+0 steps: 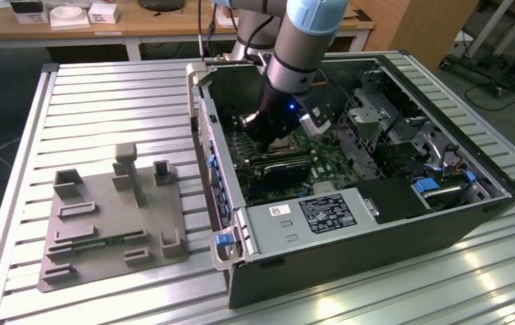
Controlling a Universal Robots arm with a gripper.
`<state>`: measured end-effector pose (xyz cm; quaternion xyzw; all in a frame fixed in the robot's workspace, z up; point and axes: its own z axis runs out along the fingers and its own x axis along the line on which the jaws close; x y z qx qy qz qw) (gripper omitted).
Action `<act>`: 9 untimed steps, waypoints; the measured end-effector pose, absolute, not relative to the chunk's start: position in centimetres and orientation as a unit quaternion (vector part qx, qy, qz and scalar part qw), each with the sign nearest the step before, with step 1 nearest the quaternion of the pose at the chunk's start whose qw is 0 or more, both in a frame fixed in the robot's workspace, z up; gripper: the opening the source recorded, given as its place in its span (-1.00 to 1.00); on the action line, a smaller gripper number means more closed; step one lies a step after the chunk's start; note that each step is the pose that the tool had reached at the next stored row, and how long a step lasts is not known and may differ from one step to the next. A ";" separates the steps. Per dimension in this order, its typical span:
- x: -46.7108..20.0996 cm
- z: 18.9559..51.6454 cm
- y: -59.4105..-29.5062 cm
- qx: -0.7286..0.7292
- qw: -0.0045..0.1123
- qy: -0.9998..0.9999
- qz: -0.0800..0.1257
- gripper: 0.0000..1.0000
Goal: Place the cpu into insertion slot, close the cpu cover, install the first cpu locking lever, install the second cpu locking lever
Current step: 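Install the second cpu locking lever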
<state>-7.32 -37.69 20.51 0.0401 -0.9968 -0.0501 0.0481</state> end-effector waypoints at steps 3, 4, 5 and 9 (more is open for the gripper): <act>-7.3 20.7 -37.7 0.041 0.046 -0.997 -0.050 -0.79; -7.3 20.8 -37.7 0.041 0.043 -0.997 -0.050 -0.79; -7.3 20.8 -37.7 0.042 0.039 -0.997 -0.050 -0.79; -7.3 20.9 -37.7 0.043 0.027 -0.998 -0.049 -0.79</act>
